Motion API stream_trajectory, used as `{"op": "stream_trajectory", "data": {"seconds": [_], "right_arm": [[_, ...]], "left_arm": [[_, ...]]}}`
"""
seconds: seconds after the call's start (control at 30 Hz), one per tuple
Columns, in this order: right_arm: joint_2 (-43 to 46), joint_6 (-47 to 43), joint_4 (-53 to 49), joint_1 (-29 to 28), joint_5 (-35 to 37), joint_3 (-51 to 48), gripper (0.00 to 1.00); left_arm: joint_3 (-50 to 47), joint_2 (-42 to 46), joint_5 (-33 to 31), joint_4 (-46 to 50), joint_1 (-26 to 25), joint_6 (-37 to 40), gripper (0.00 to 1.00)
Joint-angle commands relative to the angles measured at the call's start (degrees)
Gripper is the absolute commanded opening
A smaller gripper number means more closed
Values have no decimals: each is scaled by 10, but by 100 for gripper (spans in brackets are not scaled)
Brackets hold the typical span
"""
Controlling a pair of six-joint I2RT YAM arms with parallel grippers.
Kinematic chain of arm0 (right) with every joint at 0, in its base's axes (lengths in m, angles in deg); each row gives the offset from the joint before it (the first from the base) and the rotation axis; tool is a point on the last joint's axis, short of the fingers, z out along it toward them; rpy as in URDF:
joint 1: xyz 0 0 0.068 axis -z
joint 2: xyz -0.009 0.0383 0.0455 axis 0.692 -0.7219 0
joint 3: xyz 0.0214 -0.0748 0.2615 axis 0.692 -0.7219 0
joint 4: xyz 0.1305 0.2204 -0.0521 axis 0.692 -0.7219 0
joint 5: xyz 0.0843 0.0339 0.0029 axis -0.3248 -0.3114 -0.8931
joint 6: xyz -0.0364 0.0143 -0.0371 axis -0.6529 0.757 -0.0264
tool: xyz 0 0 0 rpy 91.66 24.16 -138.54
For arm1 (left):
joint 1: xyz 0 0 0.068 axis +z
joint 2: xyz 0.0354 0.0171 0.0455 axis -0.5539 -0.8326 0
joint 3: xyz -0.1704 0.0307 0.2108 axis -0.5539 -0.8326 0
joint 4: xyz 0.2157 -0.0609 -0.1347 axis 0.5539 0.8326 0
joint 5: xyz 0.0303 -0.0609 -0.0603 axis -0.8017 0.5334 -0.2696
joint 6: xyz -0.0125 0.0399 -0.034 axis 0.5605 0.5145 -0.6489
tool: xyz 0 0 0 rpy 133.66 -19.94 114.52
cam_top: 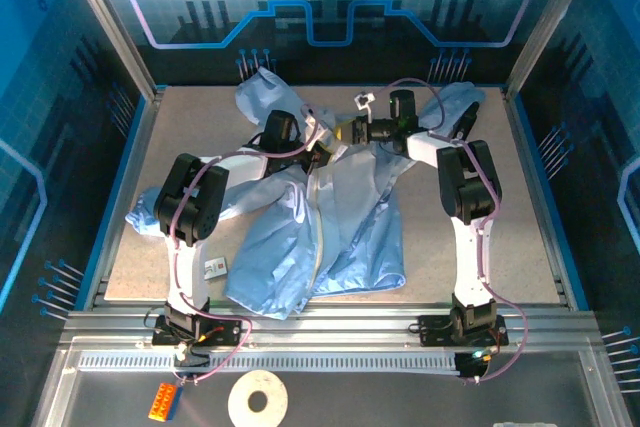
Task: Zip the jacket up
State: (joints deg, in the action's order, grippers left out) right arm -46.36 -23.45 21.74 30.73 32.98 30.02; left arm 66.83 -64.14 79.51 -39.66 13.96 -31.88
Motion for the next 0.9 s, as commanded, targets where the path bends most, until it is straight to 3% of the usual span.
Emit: {"op": "stream_trajectory", "data": {"seconds": [0.0,0.17,0.27,0.33,0.6,0.87], "right_arm": [[11,9,28,5,3,-15,32],[6,30,57,4,3,-23,29],[7,41,71,2,6,-24,8],[15,39,70,1,20,-27,0],[70,-51,-9,1,163,-38,0],[84,-93,-17,-2,237,-38,0]], "left_arm": [[8,26,27,1,10,3,0],[9,27,28,-1,10,1,0],[7,26,29,-1,10,0,0],[6,27,28,1,10,0,0],[-2,35,27,3,11,4,0],[-10,47,33,-1,11,-1,0]]}}
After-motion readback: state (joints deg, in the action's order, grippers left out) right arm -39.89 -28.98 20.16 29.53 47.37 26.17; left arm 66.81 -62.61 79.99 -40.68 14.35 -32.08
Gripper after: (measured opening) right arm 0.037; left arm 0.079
